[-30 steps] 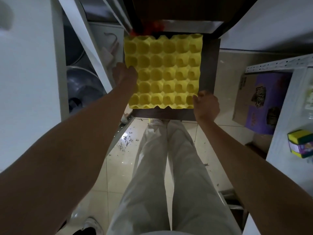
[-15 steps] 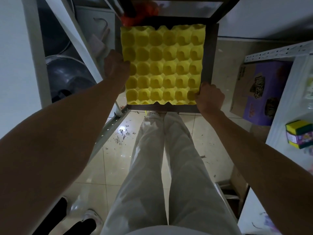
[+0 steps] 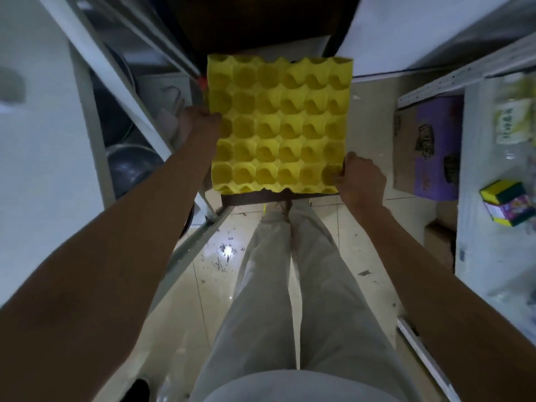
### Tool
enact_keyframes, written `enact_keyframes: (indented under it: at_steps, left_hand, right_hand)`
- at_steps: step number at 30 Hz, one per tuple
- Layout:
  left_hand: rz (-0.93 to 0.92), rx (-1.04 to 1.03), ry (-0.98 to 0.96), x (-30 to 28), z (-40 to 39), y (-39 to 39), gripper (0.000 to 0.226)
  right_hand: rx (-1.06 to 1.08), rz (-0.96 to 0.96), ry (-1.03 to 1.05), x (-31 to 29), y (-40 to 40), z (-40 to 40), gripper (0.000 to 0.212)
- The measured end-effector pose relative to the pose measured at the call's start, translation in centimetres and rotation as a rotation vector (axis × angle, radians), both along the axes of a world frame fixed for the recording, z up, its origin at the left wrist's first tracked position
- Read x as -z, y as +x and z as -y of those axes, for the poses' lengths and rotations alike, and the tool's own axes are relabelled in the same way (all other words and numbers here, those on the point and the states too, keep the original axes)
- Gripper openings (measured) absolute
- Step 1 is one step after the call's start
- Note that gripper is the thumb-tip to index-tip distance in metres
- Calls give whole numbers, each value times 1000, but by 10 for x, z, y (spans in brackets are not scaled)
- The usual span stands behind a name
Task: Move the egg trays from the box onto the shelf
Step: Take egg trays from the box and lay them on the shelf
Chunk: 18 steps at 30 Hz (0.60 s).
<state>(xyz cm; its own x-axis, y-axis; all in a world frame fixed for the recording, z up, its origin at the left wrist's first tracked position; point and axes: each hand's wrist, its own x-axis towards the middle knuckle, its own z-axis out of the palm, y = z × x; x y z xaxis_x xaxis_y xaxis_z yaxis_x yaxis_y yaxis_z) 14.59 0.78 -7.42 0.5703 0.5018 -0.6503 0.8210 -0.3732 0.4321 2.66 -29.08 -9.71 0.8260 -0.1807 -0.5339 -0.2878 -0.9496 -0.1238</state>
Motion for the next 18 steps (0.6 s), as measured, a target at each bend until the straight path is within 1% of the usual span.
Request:
enact_keyframes:
  at_steps: [2,4,6,9,13,15,18]
  left_hand:
    - [38,49,-11,-20,17,1,23]
    - [86,106,-47,-42,45,2,28]
    - [121,208,-66,-65,82,2,30]
    - [240,332,-102,-108,154,-3,30]
    - [391,603,-178,-170,247,-41,29]
    - [430,723,-211,-203,285,-67,30]
    - [504,876,-283,-252,329,-102,30]
  right_hand:
    - [53,29,9,-22,-15,11,20]
    - [142,31,18,-48,-37,26,19]
    - [265,43,28,-76,-68,44,22]
    - [475,91,-11,-126,-124,73,25]
    - [769,151,-44,-204,-208,110,28]
    - [912,228,-45,-242,-252,122,33]
    - [1084,318,-48,-288,-310,127,31]
